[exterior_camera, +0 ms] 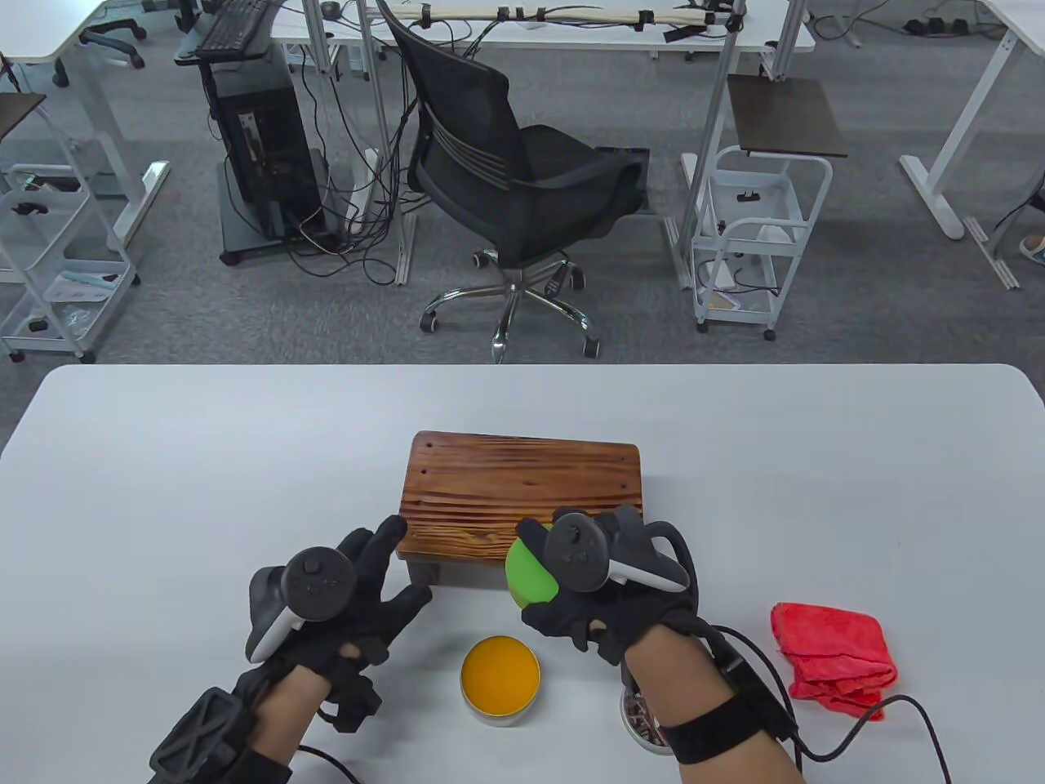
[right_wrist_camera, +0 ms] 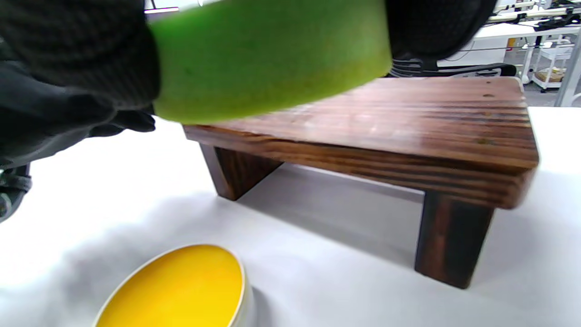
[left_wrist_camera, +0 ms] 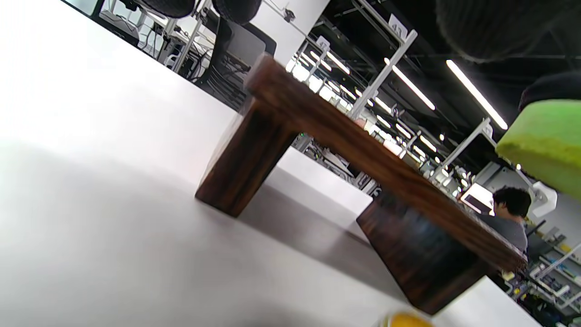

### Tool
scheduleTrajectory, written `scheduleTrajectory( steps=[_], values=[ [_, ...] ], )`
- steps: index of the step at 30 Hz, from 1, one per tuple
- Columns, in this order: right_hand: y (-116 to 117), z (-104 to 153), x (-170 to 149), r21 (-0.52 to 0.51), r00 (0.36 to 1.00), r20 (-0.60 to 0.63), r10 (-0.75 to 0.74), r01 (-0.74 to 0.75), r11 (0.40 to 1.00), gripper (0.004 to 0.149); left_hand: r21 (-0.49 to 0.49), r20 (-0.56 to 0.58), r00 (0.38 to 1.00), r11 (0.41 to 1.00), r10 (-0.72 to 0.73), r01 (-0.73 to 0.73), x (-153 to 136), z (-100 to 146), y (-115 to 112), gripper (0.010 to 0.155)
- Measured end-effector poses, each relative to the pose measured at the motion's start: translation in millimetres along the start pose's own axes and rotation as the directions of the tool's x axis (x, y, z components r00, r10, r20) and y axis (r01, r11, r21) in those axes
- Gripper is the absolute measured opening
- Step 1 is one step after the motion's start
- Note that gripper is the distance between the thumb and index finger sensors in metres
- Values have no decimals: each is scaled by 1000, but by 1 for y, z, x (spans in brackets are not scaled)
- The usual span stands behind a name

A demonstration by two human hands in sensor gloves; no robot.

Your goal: Dip and apply wood wax on stool

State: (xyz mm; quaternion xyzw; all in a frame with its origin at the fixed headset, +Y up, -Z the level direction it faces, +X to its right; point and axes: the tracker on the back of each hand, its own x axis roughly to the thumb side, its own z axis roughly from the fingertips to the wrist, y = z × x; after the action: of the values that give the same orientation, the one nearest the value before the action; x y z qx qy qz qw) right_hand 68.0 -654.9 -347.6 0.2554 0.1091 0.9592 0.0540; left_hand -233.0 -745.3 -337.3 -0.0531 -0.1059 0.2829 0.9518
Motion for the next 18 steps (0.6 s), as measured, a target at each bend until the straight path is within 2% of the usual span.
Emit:
scheduleTrajectory(
  steps=[9, 15, 18],
  values=[
    [33, 17, 11, 64, 998, 49, 39, -42, 997, 98, -155, 79, 994, 984, -81, 92, 8, 15, -40, 98],
    [57, 18, 18, 123, 996, 71, 52, -60, 991, 98, -330, 147, 981, 929, -127, 169, 12, 17, -70, 104],
    [65, 16, 21, 147, 995, 77, 55, -66, 987, 98, -369, 162, 975, 907, -153, 203, 13, 15, -80, 108]
  ],
)
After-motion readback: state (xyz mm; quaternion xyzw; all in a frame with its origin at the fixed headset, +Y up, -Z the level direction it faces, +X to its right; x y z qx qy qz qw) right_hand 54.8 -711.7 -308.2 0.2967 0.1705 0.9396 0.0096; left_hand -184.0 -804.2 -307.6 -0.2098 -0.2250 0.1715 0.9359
